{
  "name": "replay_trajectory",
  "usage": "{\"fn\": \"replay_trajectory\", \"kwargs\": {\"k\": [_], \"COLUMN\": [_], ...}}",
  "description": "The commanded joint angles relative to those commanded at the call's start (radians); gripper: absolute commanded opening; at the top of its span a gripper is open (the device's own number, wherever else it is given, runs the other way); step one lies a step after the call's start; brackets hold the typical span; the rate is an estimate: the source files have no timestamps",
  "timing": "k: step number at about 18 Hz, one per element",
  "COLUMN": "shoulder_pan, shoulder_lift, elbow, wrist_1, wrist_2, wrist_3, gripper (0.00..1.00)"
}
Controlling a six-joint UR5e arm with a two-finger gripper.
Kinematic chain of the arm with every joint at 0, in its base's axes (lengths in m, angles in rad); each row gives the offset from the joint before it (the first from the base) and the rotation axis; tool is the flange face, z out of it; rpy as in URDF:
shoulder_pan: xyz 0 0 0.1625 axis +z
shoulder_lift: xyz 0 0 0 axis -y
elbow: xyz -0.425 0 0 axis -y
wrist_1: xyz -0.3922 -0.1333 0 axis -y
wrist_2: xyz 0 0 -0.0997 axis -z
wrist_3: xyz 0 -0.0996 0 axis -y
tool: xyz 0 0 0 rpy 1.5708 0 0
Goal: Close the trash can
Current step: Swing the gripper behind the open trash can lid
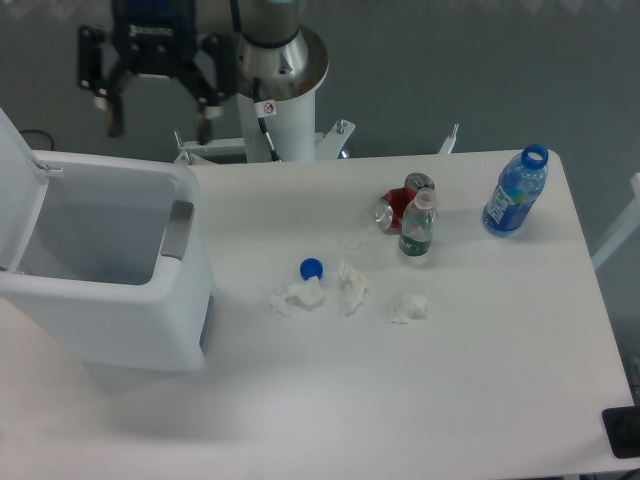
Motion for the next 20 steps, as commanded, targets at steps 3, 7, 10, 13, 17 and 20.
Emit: {"fn": "replay_trajectory", "kwargs": {"k": [3,7,10,13,17,20], "shoulder_pan": [-0.003,-0.005,-0.012,-0.014,-0.021,-0.051], "shoulder_lift": [0.002,-0.005,-0.008,-0.012,-0.026,-0.043], "elbow": [0.012,0.041,0.067,0.074,0.081,0.095], "wrist_1": [0.005,0.008,0.008,0.008,0.008,0.009], "wrist_2": [-0.023,-0.057,-0.109,-0.175,-0.3,-0.308], "wrist_3": [0.0,-0.035,-0.037,-0.038,-0.034,-0.035], "gripper": [1.0,1.0,1.0,1.0,1.0,1.0]}}
